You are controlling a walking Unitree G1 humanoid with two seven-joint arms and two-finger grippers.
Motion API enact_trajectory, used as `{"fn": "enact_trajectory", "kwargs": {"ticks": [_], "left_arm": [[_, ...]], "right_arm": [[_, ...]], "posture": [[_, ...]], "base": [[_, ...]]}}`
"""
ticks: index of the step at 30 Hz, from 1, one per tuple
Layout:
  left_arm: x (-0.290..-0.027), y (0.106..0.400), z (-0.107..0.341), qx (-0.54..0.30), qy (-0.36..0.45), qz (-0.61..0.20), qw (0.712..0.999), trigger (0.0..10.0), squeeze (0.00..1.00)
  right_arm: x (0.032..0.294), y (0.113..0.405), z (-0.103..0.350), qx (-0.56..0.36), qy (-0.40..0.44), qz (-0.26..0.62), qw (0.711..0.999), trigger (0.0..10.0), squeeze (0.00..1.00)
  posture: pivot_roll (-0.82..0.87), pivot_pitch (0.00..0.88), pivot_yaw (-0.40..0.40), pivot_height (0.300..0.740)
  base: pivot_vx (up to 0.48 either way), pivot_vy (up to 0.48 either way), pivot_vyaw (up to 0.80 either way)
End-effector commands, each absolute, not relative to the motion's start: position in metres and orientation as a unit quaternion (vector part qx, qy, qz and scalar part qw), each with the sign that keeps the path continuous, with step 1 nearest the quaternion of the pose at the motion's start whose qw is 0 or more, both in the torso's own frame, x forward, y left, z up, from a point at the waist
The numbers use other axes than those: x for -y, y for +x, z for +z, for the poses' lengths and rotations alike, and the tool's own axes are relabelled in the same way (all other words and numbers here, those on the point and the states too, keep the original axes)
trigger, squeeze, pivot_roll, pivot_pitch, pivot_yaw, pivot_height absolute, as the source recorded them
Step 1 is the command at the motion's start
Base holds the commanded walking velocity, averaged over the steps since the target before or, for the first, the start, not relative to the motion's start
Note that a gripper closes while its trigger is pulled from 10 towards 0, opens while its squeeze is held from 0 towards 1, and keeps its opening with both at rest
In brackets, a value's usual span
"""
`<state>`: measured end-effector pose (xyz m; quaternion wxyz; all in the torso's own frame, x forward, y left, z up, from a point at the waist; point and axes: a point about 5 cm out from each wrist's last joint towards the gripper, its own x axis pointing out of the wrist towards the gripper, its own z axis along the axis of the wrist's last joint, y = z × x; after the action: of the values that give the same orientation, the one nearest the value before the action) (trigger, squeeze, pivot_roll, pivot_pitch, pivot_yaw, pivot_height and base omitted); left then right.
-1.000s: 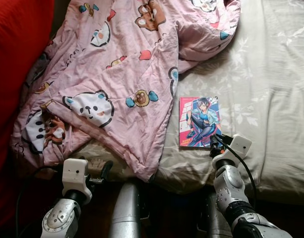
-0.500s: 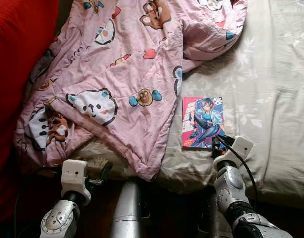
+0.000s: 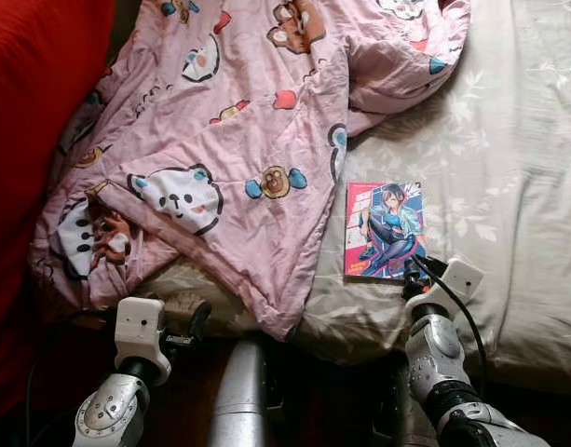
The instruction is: Clean up the room
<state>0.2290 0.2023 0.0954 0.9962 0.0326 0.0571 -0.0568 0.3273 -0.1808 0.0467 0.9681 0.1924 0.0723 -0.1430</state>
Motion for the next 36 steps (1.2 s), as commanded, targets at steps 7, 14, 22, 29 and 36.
{"fn": "enact_trajectory", "kwargs": {"ticks": [7,14,22,29,36], "left_arm": [[-0.214,0.221,0.09,-0.079,0.038,-0.043,0.995,10.0,0.0],[-0.215,0.221,0.091,-0.079,0.041,-0.043,0.995,10.0,0.0],[-0.216,0.221,0.092,-0.078,0.042,-0.044,0.995,10.0,0.0],[-0.216,0.221,0.092,-0.079,0.043,-0.045,0.995,10.0,0.0],[-0.216,0.221,0.093,-0.078,0.043,-0.047,0.995,10.0,0.0]], "right_arm": [[0.181,0.314,0.026,-0.114,0.212,-0.163,0.957,10.0,0.0],[0.184,0.311,0.023,-0.122,0.228,-0.173,0.95,10.0,0.0],[0.181,0.308,0.018,-0.136,0.247,-0.17,0.944,10.0,0.0],[0.175,0.302,0.006,-0.163,0.313,-0.168,0.921,10.0,0.0],[0.169,0.295,-0.004,-0.179,0.379,-0.168,0.892,10.0,0.0]], "posture": [[0.2,0.411,0.204,0.621],[0.2,0.406,0.209,0.621],[0.2,0.404,0.211,0.621],[0.21,0.402,0.213,0.621],[0.21,0.401,0.213,0.621]], "base": [[0.0,0.0,0.0],[0.0,0.0,0.0],[0.0,0.0,0.0],[0.0,0.0,0.0],[0.0,0.0,0.0]]}}
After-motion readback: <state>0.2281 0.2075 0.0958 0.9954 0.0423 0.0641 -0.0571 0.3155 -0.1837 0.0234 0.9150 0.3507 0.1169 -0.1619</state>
